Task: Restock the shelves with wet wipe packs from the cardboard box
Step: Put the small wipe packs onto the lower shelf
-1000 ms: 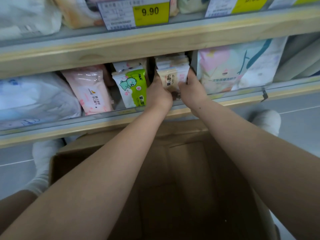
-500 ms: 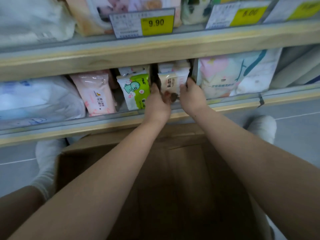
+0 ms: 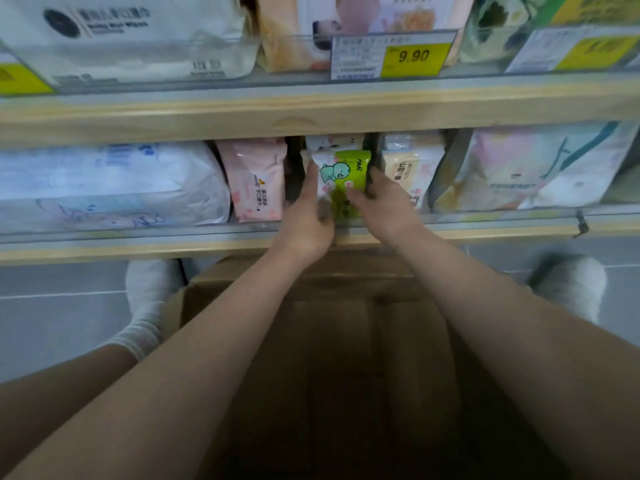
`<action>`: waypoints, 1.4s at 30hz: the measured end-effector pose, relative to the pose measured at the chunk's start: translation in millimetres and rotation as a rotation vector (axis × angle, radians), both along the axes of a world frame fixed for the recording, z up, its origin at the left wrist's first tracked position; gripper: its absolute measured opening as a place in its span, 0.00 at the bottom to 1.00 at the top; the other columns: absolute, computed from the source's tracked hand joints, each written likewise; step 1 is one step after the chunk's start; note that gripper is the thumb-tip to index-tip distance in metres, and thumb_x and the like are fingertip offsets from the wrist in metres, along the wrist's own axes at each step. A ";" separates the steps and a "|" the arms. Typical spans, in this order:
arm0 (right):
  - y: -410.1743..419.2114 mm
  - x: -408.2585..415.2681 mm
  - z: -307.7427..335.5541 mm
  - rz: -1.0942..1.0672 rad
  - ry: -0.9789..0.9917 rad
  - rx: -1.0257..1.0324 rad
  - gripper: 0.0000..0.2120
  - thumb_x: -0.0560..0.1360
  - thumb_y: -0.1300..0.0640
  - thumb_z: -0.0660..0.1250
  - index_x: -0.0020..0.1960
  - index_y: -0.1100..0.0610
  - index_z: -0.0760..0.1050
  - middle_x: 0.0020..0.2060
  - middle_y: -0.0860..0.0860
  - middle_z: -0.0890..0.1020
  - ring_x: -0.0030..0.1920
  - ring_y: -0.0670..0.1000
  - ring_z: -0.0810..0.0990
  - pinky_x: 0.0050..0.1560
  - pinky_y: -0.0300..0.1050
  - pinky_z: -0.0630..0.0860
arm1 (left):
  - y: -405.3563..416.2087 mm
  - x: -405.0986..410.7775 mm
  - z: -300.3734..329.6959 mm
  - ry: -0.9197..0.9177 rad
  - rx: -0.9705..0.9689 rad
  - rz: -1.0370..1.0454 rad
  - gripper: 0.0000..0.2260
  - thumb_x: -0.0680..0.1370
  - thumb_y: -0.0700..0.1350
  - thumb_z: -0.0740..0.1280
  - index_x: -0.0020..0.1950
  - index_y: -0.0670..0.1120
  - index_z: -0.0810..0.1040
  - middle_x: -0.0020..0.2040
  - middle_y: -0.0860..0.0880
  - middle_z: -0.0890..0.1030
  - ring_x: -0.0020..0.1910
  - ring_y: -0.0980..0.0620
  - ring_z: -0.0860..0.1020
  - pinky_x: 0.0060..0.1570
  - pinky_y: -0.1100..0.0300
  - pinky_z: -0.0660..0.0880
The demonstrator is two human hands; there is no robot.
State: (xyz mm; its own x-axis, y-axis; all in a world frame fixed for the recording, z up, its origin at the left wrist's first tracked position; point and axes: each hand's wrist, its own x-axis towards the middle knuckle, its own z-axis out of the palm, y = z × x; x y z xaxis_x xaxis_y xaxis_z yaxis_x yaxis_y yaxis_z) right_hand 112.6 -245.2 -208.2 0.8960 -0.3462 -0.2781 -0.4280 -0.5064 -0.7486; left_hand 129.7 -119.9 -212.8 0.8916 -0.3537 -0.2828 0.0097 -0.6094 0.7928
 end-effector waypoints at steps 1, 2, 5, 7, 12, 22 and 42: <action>1.0 5.4 -1.3 -0.007 0.008 -0.022 0.12 0.79 0.53 0.60 0.57 0.60 0.72 0.52 0.57 0.80 0.50 0.54 0.76 0.32 0.40 0.60 | -1.7 2.5 -3.1 0.018 -0.046 -0.009 0.37 0.74 0.38 0.61 0.77 0.52 0.46 0.72 0.45 0.67 0.67 0.43 0.70 0.64 0.49 0.70; 0.7 10.7 -3.9 -0.026 0.007 -0.041 0.09 0.80 0.54 0.59 0.54 0.59 0.71 0.49 0.58 0.79 0.49 0.54 0.76 0.32 0.42 0.58 | -3.1 5.0 -5.7 0.039 -0.099 -0.002 0.39 0.70 0.39 0.61 0.77 0.53 0.47 0.72 0.47 0.67 0.67 0.45 0.70 0.65 0.47 0.70; -1.6 17.9 -9.4 -0.078 -0.084 -0.065 0.07 0.79 0.57 0.60 0.53 0.59 0.72 0.50 0.59 0.80 0.51 0.57 0.78 0.33 0.39 0.59 | -4.8 12.4 -12.9 0.067 -0.213 0.078 0.37 0.69 0.34 0.61 0.75 0.52 0.54 0.69 0.46 0.70 0.66 0.48 0.72 0.62 0.50 0.73; -2.4 15.2 -12.6 -0.062 -0.123 -0.052 0.11 0.80 0.58 0.59 0.58 0.62 0.73 0.51 0.59 0.81 0.52 0.57 0.78 0.36 0.37 0.61 | -3.3 13.6 -14.0 0.016 -0.233 0.157 0.33 0.72 0.29 0.61 0.74 0.48 0.57 0.66 0.47 0.72 0.65 0.51 0.72 0.58 0.63 0.72; -2.8 11.9 -16.7 -0.008 -0.039 0.000 0.19 0.81 0.53 0.54 0.71 0.56 0.63 0.55 0.56 0.79 0.53 0.57 0.76 0.45 0.43 0.66 | -2.2 8.2 -10.8 0.029 -0.118 0.058 0.43 0.71 0.30 0.62 0.77 0.48 0.40 0.74 0.51 0.62 0.70 0.53 0.64 0.65 0.64 0.65; 3.7 16.9 -16.8 -0.032 -0.015 0.093 0.24 0.83 0.53 0.50 0.77 0.51 0.48 0.67 0.55 0.72 0.65 0.56 0.72 0.52 0.38 0.64 | -6.2 20.4 -21.4 0.085 -0.155 -0.038 0.45 0.69 0.31 0.63 0.75 0.60 0.43 0.73 0.52 0.66 0.61 0.53 0.73 0.59 0.48 0.76; 76.2 48.8 -9.6 0.123 0.037 0.121 0.08 0.76 0.57 0.61 0.53 0.58 0.73 0.51 0.64 0.80 0.52 0.65 0.80 0.55 0.60 0.76 | 83.4 10.0 4.3 -0.008 0.353 0.111 0.25 0.77 0.46 0.62 0.72 0.55 0.60 0.71 0.49 0.66 0.72 0.46 0.57 0.68 0.43 0.54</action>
State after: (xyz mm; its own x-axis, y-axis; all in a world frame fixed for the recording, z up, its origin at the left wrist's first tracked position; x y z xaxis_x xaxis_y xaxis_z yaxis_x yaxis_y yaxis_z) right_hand 161.4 -169.0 -217.9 0.9180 -0.1966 -0.3444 -0.3965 -0.4640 -0.7921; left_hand 139.6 -36.5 -208.5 0.9216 -0.1369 -0.3631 0.0857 -0.8408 0.5345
